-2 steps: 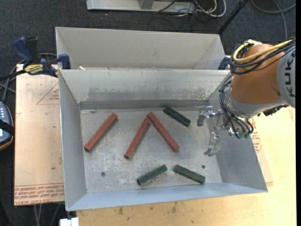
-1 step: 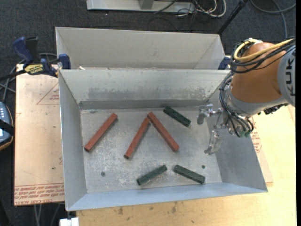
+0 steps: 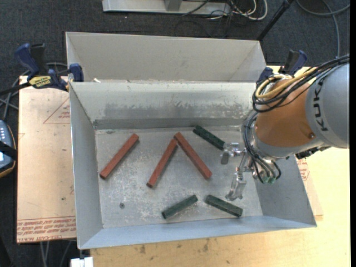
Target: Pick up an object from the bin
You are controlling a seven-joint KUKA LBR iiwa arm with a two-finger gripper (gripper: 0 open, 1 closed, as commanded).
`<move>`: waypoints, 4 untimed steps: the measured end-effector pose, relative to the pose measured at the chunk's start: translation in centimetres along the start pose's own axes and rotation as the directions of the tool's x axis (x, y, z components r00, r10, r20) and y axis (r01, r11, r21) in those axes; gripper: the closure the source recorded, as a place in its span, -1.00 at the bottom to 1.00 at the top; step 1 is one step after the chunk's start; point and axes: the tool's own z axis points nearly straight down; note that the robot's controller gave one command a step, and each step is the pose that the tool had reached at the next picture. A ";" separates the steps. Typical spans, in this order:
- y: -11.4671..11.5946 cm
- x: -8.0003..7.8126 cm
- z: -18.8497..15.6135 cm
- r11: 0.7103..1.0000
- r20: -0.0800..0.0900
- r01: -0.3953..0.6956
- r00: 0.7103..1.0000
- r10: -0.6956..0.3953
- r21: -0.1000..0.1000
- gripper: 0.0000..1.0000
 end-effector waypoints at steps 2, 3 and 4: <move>0.4 4.3 -0.3 0.980 -0.004 -0.198 0.980 0.198 0.001 -1.00; 2.4 5.1 4.7 0.992 0.005 -0.129 0.992 0.129 -0.001 -1.00; 3.5 5.4 4.7 0.991 -0.003 -0.135 0.991 0.135 0.000 1.00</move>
Offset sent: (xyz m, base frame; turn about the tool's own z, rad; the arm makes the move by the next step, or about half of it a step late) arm -0.0419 0.0055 0.0040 0.2020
